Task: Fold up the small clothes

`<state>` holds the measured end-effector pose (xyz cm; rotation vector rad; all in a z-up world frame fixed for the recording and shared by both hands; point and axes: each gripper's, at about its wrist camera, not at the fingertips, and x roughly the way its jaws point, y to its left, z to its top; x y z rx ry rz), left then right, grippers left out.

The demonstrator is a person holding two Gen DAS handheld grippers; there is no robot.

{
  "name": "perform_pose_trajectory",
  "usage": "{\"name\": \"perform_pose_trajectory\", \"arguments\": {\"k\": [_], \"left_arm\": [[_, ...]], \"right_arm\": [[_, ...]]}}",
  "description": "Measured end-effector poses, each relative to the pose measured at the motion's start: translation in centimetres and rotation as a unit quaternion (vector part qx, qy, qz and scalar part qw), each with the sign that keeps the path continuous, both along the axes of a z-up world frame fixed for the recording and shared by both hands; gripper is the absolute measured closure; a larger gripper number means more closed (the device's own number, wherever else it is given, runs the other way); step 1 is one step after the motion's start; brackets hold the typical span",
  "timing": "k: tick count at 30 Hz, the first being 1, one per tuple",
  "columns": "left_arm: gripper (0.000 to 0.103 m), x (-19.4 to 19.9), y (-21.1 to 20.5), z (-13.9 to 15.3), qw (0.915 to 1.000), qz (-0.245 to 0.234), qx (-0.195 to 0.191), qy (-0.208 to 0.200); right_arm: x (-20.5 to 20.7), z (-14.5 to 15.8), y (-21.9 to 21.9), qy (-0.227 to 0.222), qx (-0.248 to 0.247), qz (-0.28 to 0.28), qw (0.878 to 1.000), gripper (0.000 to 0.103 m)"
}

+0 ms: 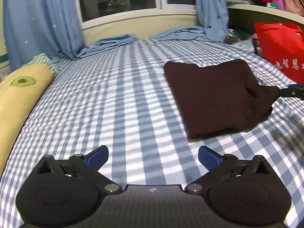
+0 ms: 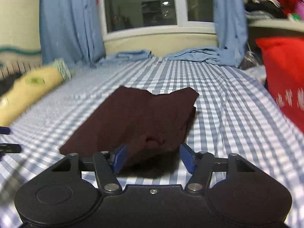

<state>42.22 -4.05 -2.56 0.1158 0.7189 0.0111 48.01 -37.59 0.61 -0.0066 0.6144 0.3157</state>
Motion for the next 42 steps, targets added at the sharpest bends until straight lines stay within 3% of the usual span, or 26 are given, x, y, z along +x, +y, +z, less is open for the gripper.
{"name": "perform_pose_trajectory", "arguments": {"k": [7,9,12,15,18,21,23,25,27,29,31,33,36,38,42], "left_arm": [[0.001,-1.5,0.7,0.4,0.9993,0.013,-0.034,-0.008],[0.001,-1.4,0.7,0.5,0.9992,0.012,-0.036,-0.01],[0.001,-1.4,0.4,0.5,0.999,0.01,-0.043,-0.012],[0.001,-1.4,0.2,0.7,0.9984,0.015,-0.051,-0.017],[0.001,-1.3,-0.1,1.0,0.9985,0.009,-0.05,-0.021],[0.001,-1.2,-0.6,1.2,0.999,0.006,-0.037,-0.025],[0.001,-1.1,-0.7,1.3,0.9987,0.008,-0.043,-0.028],[0.001,-0.9,-0.8,1.2,0.9982,0.008,-0.054,-0.026],[0.001,-0.7,-1.2,0.9,0.9982,0.0,-0.055,-0.022],[0.001,-0.4,-1.9,0.4,0.9987,-0.009,-0.048,-0.016],[0.001,-0.3,-2.6,-0.2,0.999,-0.017,-0.041,-0.009],[0.001,-0.4,-3.0,-0.7,0.999,-0.025,-0.037,-0.004],[0.001,-0.3,-3.6,-1.1,0.999,-0.029,-0.034,-0.004],[0.001,-0.1,-3.9,-1.1,0.9988,-0.031,-0.039,-0.005],[0.001,0.4,-3.9,-0.9,0.9989,-0.026,-0.039,-0.005]], "right_arm": [[4.5,-1.8,2.3,0.06,-0.05,0.0,0.997,0.044],[4.8,-2.5,2.2,0.086,-0.054,0.005,0.995,0.059],[5.1,-3.1,2.5,0.112,-0.085,0.007,0.99,0.072],[5.7,-2.2,2.3,0.118,-0.057,0.005,0.991,0.078],[5.8,1.4,2.2,0.082,0.002,0.003,0.997,0.08],[4.7,6.2,1.6,0.004,0.049,0.023,0.999,0.081],[3.5,7.4,0.4,-0.022,0.077,0.031,0.996,0.081],[2.4,5.9,-0.8,-0.029,0.066,0.021,0.997,0.081],[2.1,1.6,-2.5,0.013,0.058,0.009,0.998,0.081],[2.3,-3.5,-4.4,0.087,0.059,-0.013,0.994,0.079],[1.7,-7.0,-5.9,0.128,0.061,-0.026,0.99,0.064],[0.5,-6.9,-7.4,0.109,0.092,-0.031,0.989,0.051],[1.2,-4.4,-9.3,0.074,0.142,-0.032,0.987,0.048],[3.5,-2.9,-10.1,0.062,0.156,-0.04,0.985,0.046],[11.8,-3.2,-11.2,0.105,0.19,-0.059,0.975,0.046]]}}
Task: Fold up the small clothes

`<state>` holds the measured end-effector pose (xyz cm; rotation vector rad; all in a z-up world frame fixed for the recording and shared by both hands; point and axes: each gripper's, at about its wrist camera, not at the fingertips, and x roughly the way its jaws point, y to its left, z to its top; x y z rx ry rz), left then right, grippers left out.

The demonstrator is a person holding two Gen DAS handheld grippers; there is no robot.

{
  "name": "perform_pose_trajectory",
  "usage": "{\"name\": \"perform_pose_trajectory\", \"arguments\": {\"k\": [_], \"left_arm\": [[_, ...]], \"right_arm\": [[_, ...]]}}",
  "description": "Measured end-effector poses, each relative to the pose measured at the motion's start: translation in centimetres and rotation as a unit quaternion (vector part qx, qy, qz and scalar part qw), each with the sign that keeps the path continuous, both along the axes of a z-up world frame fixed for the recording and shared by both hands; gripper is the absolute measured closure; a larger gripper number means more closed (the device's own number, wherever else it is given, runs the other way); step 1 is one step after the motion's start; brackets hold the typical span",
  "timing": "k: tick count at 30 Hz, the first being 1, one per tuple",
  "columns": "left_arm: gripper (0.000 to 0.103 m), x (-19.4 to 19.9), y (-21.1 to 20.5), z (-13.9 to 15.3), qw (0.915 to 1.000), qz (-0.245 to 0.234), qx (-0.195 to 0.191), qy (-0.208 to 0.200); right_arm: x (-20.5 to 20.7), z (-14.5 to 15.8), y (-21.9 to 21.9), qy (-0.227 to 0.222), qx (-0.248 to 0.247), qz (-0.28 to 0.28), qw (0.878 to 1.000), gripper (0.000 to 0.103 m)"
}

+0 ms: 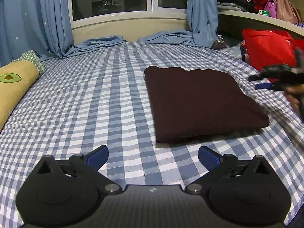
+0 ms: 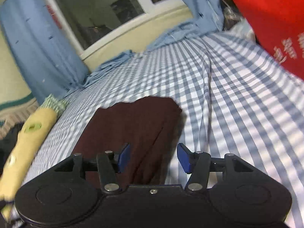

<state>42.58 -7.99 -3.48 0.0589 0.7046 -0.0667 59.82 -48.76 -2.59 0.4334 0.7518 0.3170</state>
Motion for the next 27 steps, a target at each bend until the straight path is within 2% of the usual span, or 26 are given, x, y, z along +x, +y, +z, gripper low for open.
{"name": "perform_pose_trajectory", "arguments": {"k": [5,8,9,11,12,14,16,18,19,21,22,23,25,26,27], "left_arm": [[0.001,0.4,1.2,0.1,0.9999,0.014,0.004,0.004],[0.001,0.9,2.2,-0.1,0.9996,0.027,-0.006,0.011],[0.001,1.2,2.4,-0.2,0.9994,0.031,-0.009,0.014],[0.001,1.7,2.8,-0.5,0.9992,0.034,-0.013,0.016],[0.001,1.9,2.9,-0.6,0.9992,0.033,-0.012,0.018],[0.001,2.3,3.2,-0.9,0.9991,0.036,-0.01,0.018],[0.001,2.8,3.4,-1.2,0.999,0.04,-0.007,0.02],[0.001,3.1,3.4,-1.2,0.9987,0.045,-0.012,0.021],[0.001,3.1,3.5,-1.2,0.9987,0.044,-0.016,0.021],[0.001,3.0,3.4,-1.1,0.9989,0.039,-0.014,0.02],[0.001,2.9,3.2,-1.0,0.9991,0.036,-0.008,0.019],[0.001,2.8,3.1,-0.9,0.9994,0.032,-0.001,0.017],[0.001,2.7,2.7,-0.6,0.9996,0.025,0.013,0.009],[0.001,2.6,2.6,-0.3,0.9996,0.023,0.016,0.005],[0.001,2.4,2.5,0.0,0.9997,0.02,0.014,-0.001]], "right_arm": [[8.4,-4.5,-0.5,0.082,0.049,-0.031,0.995,0.043],[11.0,-6.9,-1.6,0.098,0.149,-0.059,0.982,0.044],[11.6,-6.9,-1.5,0.089,0.168,-0.061,0.98,0.059],[13.1,-5.5,-0.4,0.062,0.148,-0.034,0.986,0.085],[13.7,-4.2,0.4,0.043,0.132,-0.003,0.99,0.089],[14.5,-2.0,1.3,0.01,0.152,0.055,0.987,0.09],[15.2,-0.4,1.2,-0.027,0.165,0.073,0.983,0.09],[16.2,-0.9,0.1,-0.033,0.176,0.052,0.982,0.09],[16.9,-1.9,-0.3,-0.02,0.171,0.037,0.984,0.09],[17.9,-5.0,-0.5,0.039,0.123,0.01,0.992,0.089],[18.0,-6.6,-0.5,0.069,0.105,0.003,0.992,0.086],[17.8,-7.8,-0.6,0.082,0.105,-0.004,0.991,0.076],[16.4,-9.3,-1.8,0.078,0.165,-0.037,0.982,0.065],[15.7,-9.3,-2.3,0.073,0.181,-0.047,0.98,0.059],[14.8,-8.9,-2.6,0.065,0.18,-0.049,0.98,0.058]]}}
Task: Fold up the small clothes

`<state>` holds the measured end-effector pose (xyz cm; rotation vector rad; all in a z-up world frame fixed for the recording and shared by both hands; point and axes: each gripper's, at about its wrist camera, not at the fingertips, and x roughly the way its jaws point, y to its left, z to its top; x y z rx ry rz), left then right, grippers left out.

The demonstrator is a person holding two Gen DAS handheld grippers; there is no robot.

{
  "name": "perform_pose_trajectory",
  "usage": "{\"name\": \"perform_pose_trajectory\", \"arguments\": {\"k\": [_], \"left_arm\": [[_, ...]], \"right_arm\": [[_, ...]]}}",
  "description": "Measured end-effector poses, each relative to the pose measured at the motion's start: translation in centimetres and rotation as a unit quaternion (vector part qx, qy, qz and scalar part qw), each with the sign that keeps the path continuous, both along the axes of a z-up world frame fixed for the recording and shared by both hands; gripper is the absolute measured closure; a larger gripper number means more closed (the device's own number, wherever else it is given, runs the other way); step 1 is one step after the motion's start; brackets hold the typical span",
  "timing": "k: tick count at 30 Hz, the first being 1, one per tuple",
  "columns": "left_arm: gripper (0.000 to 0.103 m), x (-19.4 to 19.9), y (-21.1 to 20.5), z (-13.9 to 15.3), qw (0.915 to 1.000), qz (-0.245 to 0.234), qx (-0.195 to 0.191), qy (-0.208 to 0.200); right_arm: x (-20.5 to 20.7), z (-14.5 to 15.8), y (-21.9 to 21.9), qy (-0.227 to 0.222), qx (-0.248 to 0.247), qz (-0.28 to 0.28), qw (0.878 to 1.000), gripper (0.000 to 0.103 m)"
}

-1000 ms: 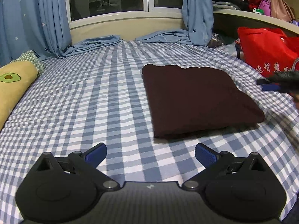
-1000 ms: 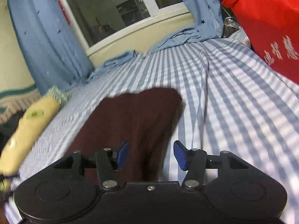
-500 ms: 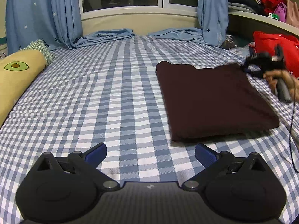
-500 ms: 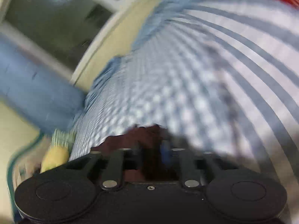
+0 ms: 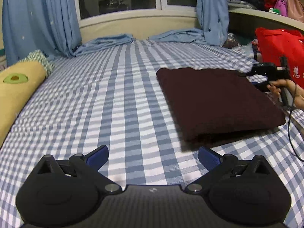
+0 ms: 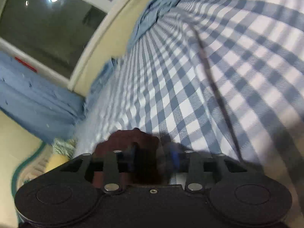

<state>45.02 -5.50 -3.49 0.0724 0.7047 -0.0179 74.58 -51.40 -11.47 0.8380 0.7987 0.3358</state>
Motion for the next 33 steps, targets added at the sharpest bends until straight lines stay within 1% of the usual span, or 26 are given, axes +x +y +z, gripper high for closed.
{"name": "perform_pose_trajectory", "arguments": {"k": [2,4,5,7,9,11,12,13,14,15,16,18,19,20,21,23,25,28,30,31,33], "left_arm": [[0.001,-0.4,0.0,0.5,0.9999,-0.003,-0.013,-0.009],[0.001,-0.7,0.0,0.6,0.9995,-0.009,-0.024,-0.016],[0.001,-0.7,0.0,0.5,0.9994,-0.013,-0.026,-0.018],[0.001,-0.8,-0.3,-0.1,0.9991,-0.019,-0.026,-0.026],[0.001,-0.8,-0.9,-1.1,0.9979,-0.029,-0.026,-0.051],[0.001,-0.3,-1.8,-2.3,0.9969,-0.046,-0.024,-0.059],[0.001,0.0,-2.3,-3.0,0.9966,-0.05,-0.018,-0.063],[0.001,0.3,-2.7,-3.7,0.9965,-0.05,-0.013,-0.065],[0.001,0.7,-3.1,-4.3,0.9965,-0.051,-0.01,-0.066],[0.001,0.9,-3.5,-4.9,0.9963,-0.053,-0.007,-0.068],[0.001,1.2,-3.9,-5.5,0.9956,-0.054,0.003,-0.076],[0.002,2.0,-4.9,-6.6,0.9942,-0.051,0.038,-0.086],[0.002,2.6,-5.2,-7.1,0.9934,-0.045,0.051,-0.093],[0.002,3.1,-5.4,-7.5,0.9927,-0.039,0.055,-0.1],[0.002,3.5,-5.3,-7.9,0.993,-0.035,0.056,-0.098],[0.003,4.9,-5.4,-8.3,0.9945,-0.015,0.053,-0.089],[0.003,5.6,-5.7,-8.3,0.9946,-0.007,0.051,-0.09],[0.002,6.4,-6.8,-8.2,0.9918,0.012,0.08,-0.099],[0.002,6.2,-6.6,-8.0,0.9908,0.022,0.076,-0.11],[0.002,6.0,-6.4,-8.0,0.9905,0.026,0.074,-0.113],[0.002,5.6,-6.1,-7.9,0.9899,0.033,0.071,-0.118]], "right_arm": [[-2.4,1.4,-0.5,-0.019,-0.025,0.021,0.999,0.056],[-6.2,3.0,-0.9,-0.038,-0.059,0.045,0.997,0.056],[-8.5,3.7,-1.0,-0.047,-0.067,0.059,0.995,0.056],[-12.7,4.6,-0.6,-0.043,-0.082,0.086,0.992,0.056],[-16.5,4.8,-0.3,-0.039,-0.094,0.103,0.989,0.056],[-19.4,4.6,0.3,-0.039,-0.105,0.101,0.988,0.056],[-20.4,4.5,0.9,-0.042,-0.108,0.097,0.988,0.054],[-20.9,4.4,1.4,-0.045,-0.113,0.091,0.988,0.052],[-21.4,4.2,1.7,-0.048,-0.113,0.083,0.989,0.045],[-22.1,3.9,1.8,-0.048,-0.104,0.075,0.991,0.044],[-22.5,3.5,1.7,-0.047,-0.09,0.072,0.992,0.044],[-23.2,3.2,1.6,-0.049,-0.076,0.072,0.993,0.051],[-23.3,3.0,1.5,-0.049,-0.074,0.07,0.994,0.051],[-23.0,2.9,1.4,-0.05,-0.072,0.068,0.994,0.051],[-22.5,3.0,1.4,-0.052,-0.069,0.065,0.994,0.051],[-23.0,3.7,1.1,-0.061,-0.065,0.059,0.994,0.051],[-23.1,4.4,0.9,-0.069,-0.063,0.056,0.994,0.051],[-23.5,4.8,0.5,-0.076,-0.058,0.045,0.994,0.051],[-23.6,4.4,0.2,-0.065,-0.048,0.028,0.996,0.051],[-23.6,4.0,0.0,-0.053,-0.036,0.021,0.998,0.051],[-23.5,3.2,-0.1,-0.033,-0.019,0.02,0.999,0.051]]}}
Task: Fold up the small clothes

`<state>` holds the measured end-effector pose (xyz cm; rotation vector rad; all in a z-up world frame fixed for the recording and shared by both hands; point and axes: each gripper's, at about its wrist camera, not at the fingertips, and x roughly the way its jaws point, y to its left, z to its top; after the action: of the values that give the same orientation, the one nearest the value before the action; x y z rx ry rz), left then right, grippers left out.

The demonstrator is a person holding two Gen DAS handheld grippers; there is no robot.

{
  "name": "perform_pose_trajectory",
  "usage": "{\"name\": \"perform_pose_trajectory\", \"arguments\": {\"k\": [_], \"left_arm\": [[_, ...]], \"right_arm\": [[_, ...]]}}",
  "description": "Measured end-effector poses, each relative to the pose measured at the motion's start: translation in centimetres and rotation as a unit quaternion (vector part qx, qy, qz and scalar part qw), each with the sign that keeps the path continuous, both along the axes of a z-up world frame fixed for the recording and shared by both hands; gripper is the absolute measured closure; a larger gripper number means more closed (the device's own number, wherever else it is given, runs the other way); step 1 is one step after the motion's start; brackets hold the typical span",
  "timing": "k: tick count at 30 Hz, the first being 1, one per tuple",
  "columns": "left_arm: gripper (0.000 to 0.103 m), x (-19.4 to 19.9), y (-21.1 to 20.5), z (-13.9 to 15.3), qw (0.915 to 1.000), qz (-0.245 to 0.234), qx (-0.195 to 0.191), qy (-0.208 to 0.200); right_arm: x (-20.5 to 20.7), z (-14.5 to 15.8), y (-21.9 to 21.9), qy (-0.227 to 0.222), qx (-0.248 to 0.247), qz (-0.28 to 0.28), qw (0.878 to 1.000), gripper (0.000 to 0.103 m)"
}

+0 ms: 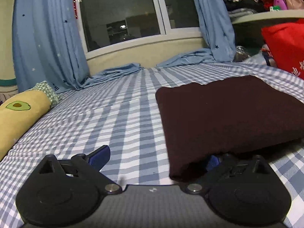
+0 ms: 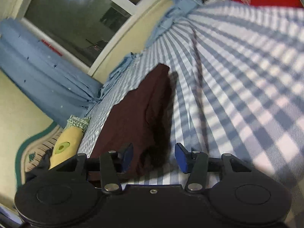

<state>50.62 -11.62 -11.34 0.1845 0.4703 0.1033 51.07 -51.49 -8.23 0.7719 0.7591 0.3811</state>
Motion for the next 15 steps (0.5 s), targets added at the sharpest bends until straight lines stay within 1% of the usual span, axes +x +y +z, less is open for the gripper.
{"name": "perform_pose_trajectory", "arguments": {"k": [3,6,8,10,11,13,15], "left_arm": [[0.002,-0.1,0.2,0.2,1.0,0.007,-0.001,-0.002],[0.002,0.5,-0.2,0.0,0.9998,0.007,0.011,0.012],[0.002,0.9,-0.4,-0.1,0.9998,0.006,0.016,0.014],[0.002,0.7,-0.4,0.0,0.9997,0.012,0.02,0.004],[0.002,0.7,-0.4,0.1,0.9995,0.019,0.024,-0.003],[0.002,0.2,0.3,0.4,0.9988,0.037,0.023,-0.021],[0.002,-0.4,1.5,0.7,0.9977,0.059,0.003,-0.033]], "right_arm": [[0.1,-1.1,0.8,0.019,0.003,0.016,1.0,0.051],[0.4,-1.7,1.8,0.018,0.041,0.023,0.999,0.051],[0.7,-1.8,2.2,0.015,0.067,0.009,0.998,0.053],[1.3,-1.7,2.4,0.016,0.059,-0.008,0.998,0.076],[1.5,-1.4,2.6,0.016,0.049,-0.014,0.999,0.086],[1.5,-0.6,2.9,0.002,0.054,-0.012,0.998,0.089],[1.1,0.4,2.6,-0.022,0.08,-0.007,0.996,0.09]]}}
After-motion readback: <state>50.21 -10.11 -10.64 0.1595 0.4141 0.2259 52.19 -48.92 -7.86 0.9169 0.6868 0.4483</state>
